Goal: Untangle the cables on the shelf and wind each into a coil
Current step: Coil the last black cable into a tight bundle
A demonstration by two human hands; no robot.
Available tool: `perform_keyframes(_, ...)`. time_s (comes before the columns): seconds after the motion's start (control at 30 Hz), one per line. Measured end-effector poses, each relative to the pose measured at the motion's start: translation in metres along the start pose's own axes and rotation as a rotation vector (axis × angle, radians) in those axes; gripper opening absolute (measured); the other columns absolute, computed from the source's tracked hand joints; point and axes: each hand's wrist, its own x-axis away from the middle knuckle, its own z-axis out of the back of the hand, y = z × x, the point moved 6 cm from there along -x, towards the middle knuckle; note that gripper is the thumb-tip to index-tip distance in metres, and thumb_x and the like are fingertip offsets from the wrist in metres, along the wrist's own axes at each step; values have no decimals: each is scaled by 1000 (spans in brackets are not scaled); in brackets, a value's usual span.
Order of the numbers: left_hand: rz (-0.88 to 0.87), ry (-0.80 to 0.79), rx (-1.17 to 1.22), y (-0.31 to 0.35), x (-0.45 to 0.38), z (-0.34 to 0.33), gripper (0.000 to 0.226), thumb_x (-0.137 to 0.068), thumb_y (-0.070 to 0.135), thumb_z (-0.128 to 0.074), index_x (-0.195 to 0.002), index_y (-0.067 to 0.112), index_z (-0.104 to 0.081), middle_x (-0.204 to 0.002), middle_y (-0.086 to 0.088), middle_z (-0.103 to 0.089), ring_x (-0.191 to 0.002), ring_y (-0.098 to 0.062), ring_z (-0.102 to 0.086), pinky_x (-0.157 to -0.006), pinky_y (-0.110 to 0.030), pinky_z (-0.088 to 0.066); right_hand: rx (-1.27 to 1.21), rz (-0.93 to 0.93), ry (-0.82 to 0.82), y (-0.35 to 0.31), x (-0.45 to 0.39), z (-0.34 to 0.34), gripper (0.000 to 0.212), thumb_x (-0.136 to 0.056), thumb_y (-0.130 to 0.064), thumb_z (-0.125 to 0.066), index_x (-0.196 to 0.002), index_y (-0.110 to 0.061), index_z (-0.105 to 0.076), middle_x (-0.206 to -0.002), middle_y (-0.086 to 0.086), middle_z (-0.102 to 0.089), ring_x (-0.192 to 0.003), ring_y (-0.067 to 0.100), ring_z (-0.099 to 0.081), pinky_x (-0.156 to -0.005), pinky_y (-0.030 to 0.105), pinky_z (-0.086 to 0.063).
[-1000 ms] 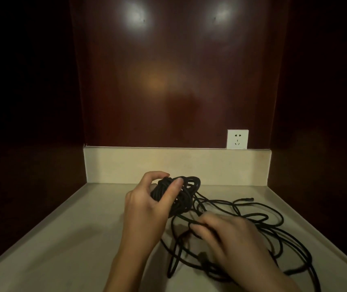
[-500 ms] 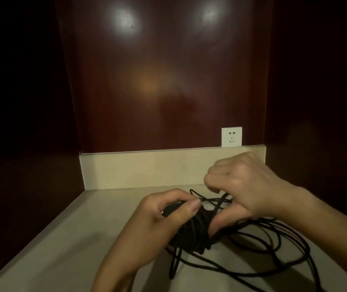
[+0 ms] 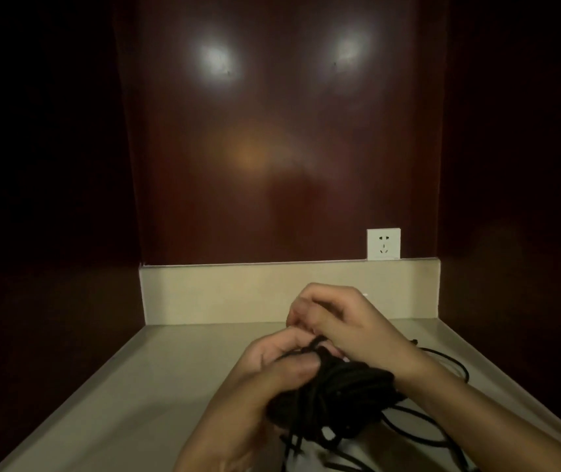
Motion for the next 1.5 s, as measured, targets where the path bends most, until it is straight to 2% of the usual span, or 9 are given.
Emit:
perform_keyframes(0.1, -18, 130, 64, 2, -3, 4, 97, -41, 48, -92, -108, -16, -63, -98, -24, -59, -94, -34, -51, -75, -36, -40, -158, -100, 14, 5, 6, -1, 52, -93, -50, -56, -90, 1, -66, -79, 10, -65, -76, 13, -62, -73, 23, -49)
perform_keyframes(0.2, -35, 190, 85, 1, -3, 6, 59, -60, 37, -77, -103, -4, -71, -101, -21, -59, -93, -30, -49, -66, -32, -35, -194, -162, 61, 9, 14, 3, 26, -98, -22, -56, -96, 2, -66, -88, 18, -68, -82, 19, -65, -77, 29, -51)
perform_keyframes(0.37, -36, 345, 124, 2, -3, 15, 39, -51, 30, -74, -82, 7, -72, -83, -15, -57, -72, -25, -54, -55, -27, -44, -184, -297, 45, 18, 28, 3, 27, -95, 12, -47, -99, -7, -66, -72, -1, -67, -53, 18, -55, -45, 22, -38)
perform_keyframes(0.5, -42, 325, 196, 0, -3, 17, 31, -51, 35, -73, -74, 14, -72, -81, -12, -55, -65, -20, -54, -54, -25, -44, -244, -314, -33, 13, 35, -1, 21, -101, 2, -45, -105, -9, -63, -54, -11, -53, -42, 6, -36, -39, 18, -27)
perform_keyframes(0.67, -117, 59, 711, 2, -14, -2, 55, -86, 27, -77, -112, -19, -60, -90, -29, -67, -57, -25, -67, -56, -29, -56, -277, -312, 36, 21, 41, -3, 22, -104, -20, -47, -115, -4, -58, -55, -12, -44, -42, 3, -29, -39, 18, -22)
perform_keyframes(0.8, -133, 435, 527, -18, -18, 24, 44, -85, 41, -58, -102, 1, -63, -57, -1, -49, -38, -3, -33, -40, -16, -31, 129, -124, 62, 28, 48, -13, 23, -93, -44, -60, -111, -29, -61, -69, -13, -55, -61, 2, -50, -57, 23, -38)
perform_keyframes(1.0, -55, 497, 489, -25, -14, 28, 55, -88, 48, -53, -113, 0, -63, -56, 1, -33, -38, -5, -25, -38, -17, -20, 540, -159, -87, 40, 50, -22, 40, -86, -73, -49, -105, -38, -42, -74, -1, -58, -69, 12, -56, -65, 32, -46)
perform_keyframes(1.33, -252, 523, 160, -11, -9, 33, 46, -82, 38, -58, -109, 2, -66, -73, -6, -65, -50, -4, -53, -45, -16, -40, 254, -195, -157, 57, 65, -41, 45, -88, -66, -46, -130, -51, -49, -94, 0, -64, -89, 13, -64, -89, 39, -52)
perform_keyframes(1.5, -307, 644, -2, -13, -7, 40, 39, -74, 49, -78, -99, 20, -72, -84, -6, -75, -74, -22, -65, -59, -26, -49, 727, -11, -293, 54, 70, -53, 60, -91, -67, -33, -143, -39, -31, -113, 6, -67, -110, 23, -62, -94, 44, -49)
